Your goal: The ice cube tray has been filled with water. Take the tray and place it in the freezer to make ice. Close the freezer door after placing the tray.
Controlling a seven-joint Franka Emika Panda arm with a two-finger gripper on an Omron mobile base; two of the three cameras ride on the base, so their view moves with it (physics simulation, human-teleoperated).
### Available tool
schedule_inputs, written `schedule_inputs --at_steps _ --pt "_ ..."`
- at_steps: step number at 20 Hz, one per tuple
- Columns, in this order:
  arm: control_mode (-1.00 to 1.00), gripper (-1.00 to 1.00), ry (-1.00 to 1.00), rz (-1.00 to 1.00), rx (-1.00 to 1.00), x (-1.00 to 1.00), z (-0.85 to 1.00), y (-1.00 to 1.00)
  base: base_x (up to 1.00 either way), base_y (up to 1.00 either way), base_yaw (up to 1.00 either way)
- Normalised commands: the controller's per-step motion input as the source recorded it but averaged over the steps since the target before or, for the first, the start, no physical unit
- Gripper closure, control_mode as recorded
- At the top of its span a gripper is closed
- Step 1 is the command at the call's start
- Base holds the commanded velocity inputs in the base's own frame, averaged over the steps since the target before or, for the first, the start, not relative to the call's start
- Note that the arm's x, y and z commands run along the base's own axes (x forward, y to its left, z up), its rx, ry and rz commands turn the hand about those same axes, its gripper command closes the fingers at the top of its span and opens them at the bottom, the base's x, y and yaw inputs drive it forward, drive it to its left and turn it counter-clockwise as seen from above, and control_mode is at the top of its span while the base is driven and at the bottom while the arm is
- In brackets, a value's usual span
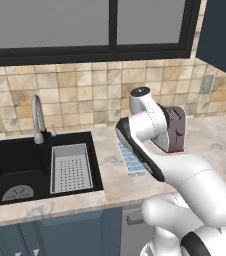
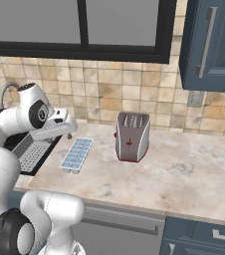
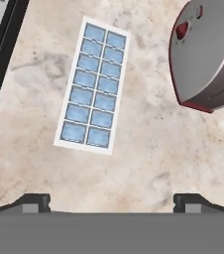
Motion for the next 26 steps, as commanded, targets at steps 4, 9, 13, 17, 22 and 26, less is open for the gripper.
schedule_inputs --at_steps 4,9,13,17,22,26 --pt "-1.0 -1.0 -0.03 0.02 -0.04 0.0 -0.45 0.26 0.0 0.0 0.0" --pt "-1.0 -1.0 -0.07 0.04 -0.08 0.0 -0.43 0.21 0.0 0.0 0.0" --pt "-1.0 -1.0 -0.05 0.07 -0.13 0.0 -0.45 0.12 0.0 0.0 0.0" --pt "-1.0 -1.0 0.0 0.08 -0.13 0.0 -0.5 0.06 0.0 0.0 0.0" --pt "-1.0 -1.0 0.05 0.06 -0.16 0.0 -0.49 0.07 0.0 0.0 0.0" --pt "-1.0 -1.0 0.1 0.07 -0.16 0.04 -0.47 0.12 0.0 0.0 0.0"
